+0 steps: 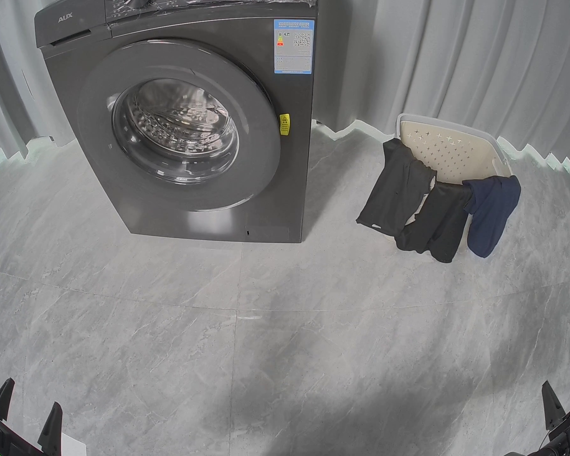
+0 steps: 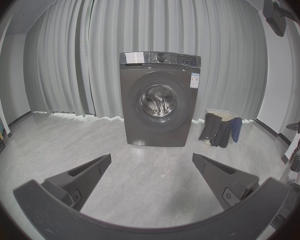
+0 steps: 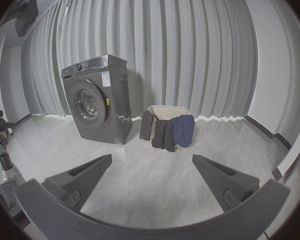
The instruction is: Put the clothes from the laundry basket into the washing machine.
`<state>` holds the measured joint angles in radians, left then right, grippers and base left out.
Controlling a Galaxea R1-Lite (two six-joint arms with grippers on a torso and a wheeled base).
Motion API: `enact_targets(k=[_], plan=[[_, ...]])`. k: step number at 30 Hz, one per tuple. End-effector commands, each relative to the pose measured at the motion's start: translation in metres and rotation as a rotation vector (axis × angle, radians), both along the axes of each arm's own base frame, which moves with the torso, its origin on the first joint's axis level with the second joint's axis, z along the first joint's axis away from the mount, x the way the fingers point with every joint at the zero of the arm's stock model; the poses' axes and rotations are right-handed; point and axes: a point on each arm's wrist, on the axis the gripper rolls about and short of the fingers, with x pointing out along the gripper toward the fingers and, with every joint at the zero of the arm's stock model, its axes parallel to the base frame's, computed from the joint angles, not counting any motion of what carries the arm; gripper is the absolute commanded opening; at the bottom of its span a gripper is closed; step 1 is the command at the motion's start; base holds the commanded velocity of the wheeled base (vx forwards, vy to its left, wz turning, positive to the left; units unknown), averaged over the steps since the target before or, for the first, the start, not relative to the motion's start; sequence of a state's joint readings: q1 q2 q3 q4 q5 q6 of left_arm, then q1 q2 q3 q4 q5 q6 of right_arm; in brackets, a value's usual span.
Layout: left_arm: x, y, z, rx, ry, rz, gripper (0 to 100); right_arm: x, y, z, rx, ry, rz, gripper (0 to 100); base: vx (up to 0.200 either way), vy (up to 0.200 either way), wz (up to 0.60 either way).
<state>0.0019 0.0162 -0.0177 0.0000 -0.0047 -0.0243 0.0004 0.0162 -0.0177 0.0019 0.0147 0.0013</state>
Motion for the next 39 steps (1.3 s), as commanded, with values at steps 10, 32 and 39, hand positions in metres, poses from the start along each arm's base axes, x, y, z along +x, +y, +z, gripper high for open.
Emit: enact_targets(k=[10, 32, 39], plan=[[0.0001, 0.0, -0.0048, 0.003, 0.001, 0.0, 100, 0.0011, 0.0, -0.0045, 0.0, 0.015, 0.0, 100, 0.04, 0.0, 0.0], [0.0001, 0.0, -0.0048, 0.001, 0.001, 0.0, 100, 0.0011, 0.0, -0.0046, 0.0, 0.016, 0.0, 100, 0.0, -0.164, 0.0], [0.0001, 0.0, -0.0048, 0.0, 0.001, 0.0, 100, 0.0011, 0.0, -0.0046, -0.001, 0.016, 0.0, 100, 0.0, -0.2, 0.0]])
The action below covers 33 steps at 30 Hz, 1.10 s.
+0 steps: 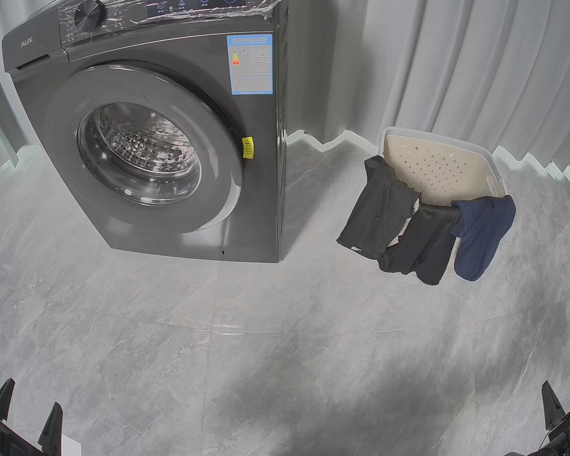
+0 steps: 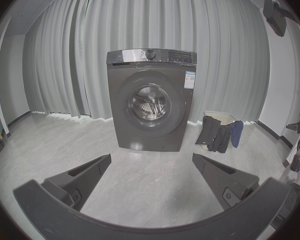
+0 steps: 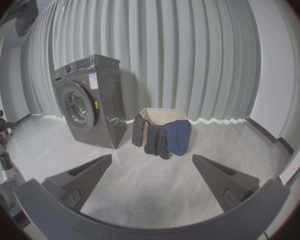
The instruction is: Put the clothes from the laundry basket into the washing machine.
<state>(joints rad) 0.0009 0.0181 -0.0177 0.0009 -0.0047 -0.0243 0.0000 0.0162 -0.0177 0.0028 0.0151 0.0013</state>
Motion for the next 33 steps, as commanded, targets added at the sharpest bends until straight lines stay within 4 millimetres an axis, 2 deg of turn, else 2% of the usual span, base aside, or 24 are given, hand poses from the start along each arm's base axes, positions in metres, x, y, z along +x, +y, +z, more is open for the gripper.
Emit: enact_targets(k=[1, 14, 19, 23, 33], plan=[[-0.0001, 0.0, -0.0048, 0.0, -0.001, 0.001, 100, 0.0011, 0.0, -0.0045, -0.001, 0.016, 0.0, 100, 0.0, -0.2, 0.0], [-0.0001, 0.0, -0.0048, -0.002, -0.001, 0.001, 100, 0.0011, 0.0, -0.0045, -0.001, 0.016, 0.002, 100, 0.0, -0.2, 0.0], [-0.0001, 0.0, -0.0048, -0.002, -0.001, 0.001, 100, 0.0011, 0.0001, -0.0044, -0.003, 0.014, 0.003, 100, 0.0, 0.0, -0.36], [-0.0001, 0.0, -0.0048, -0.002, -0.001, 0.001, 100, 0.0011, 0.0, -0.0045, 0.0, 0.016, 0.002, 100, 0.0, 0.0, 0.0], [-0.0001, 0.0, -0.0048, -0.003, -0.001, 0.001, 100, 0.0011, 0.0, -0.0044, 0.0, 0.014, 0.002, 100, 0.2, 0.0, 0.0]])
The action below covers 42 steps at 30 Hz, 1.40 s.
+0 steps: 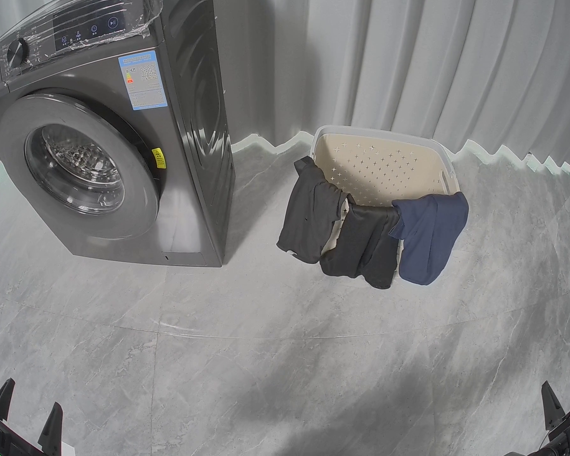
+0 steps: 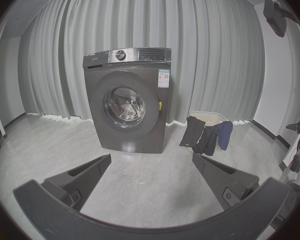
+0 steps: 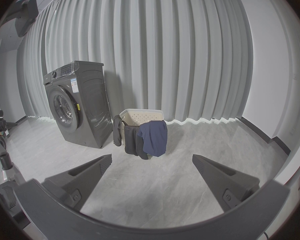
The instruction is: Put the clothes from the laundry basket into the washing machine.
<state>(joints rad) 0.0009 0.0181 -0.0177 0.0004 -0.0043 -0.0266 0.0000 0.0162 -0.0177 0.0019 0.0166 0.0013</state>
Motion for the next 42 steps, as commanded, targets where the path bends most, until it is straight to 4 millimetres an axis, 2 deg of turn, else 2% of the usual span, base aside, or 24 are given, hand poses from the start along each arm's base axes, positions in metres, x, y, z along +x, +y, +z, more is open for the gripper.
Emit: enact_targets(k=[1, 8, 17, 42], plan=[[-0.0001, 0.0, -0.0048, -0.001, -0.001, 0.0, 100, 0.0011, 0.0, -0.0045, 0.0, 0.015, 0.0, 100, 0.2, 0.0, 0.0], [-0.0001, 0.0, -0.0048, -0.001, -0.001, 0.0, 100, 0.0011, 0.0, -0.0046, 0.0, 0.016, 0.0, 100, 0.2, 0.0, 0.0], [-0.0001, 0.0, -0.005, -0.001, 0.001, 0.0, 100, 0.0011, 0.0, -0.0045, -0.003, 0.015, 0.002, 100, 0.0, 0.0, -0.2], [-0.0001, 0.0, -0.0048, -0.001, -0.001, 0.0, 100, 0.0011, 0.0, -0.0045, 0.0, 0.015, -0.001, 100, 0.0, -0.2, 0.0]])
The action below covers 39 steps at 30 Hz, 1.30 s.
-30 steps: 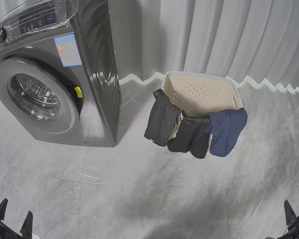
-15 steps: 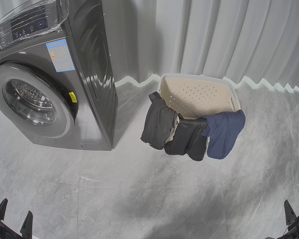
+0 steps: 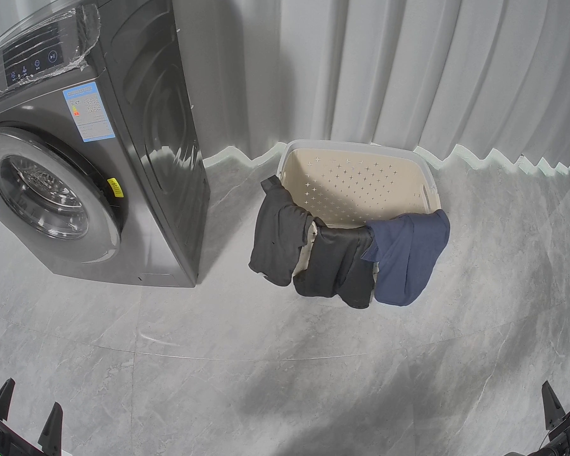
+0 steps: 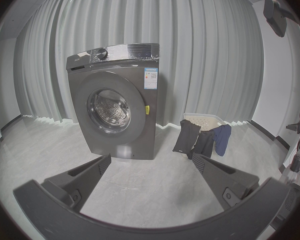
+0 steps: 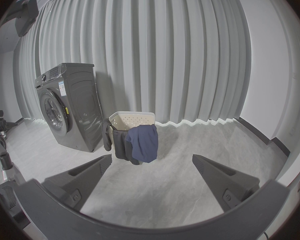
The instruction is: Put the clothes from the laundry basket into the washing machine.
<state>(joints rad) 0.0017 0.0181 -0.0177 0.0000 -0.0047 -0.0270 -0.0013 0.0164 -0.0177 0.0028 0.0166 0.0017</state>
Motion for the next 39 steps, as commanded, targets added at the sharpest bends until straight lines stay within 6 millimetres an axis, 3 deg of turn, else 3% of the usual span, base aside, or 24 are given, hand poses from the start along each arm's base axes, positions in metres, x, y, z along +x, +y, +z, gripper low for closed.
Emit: enact_targets(k=[1, 5, 14, 39], plan=[[-0.0001, 0.0, -0.0048, -0.001, 0.0, 0.0, 100, 0.0011, 0.0, -0.0044, 0.0, 0.014, 0.0, 100, 0.0, -0.2, 0.0], [-0.0001, 0.0, -0.005, -0.001, 0.001, 0.0, 100, 0.0011, 0.0, -0.0045, 0.0, 0.015, 0.002, 100, 0.0, -0.2, 0.0], [-0.0001, 0.0, -0.0048, 0.001, 0.0, 0.0, 100, 0.0011, 0.0, -0.0045, 0.0, 0.015, 0.002, 100, 0.0, 0.0, 0.0], [-0.0001, 0.0, -0.005, 0.001, 0.001, 0.0, 100, 0.0011, 0.0, -0.0044, 0.0, 0.014, 0.002, 100, 0.192, 0.0, 0.0]])
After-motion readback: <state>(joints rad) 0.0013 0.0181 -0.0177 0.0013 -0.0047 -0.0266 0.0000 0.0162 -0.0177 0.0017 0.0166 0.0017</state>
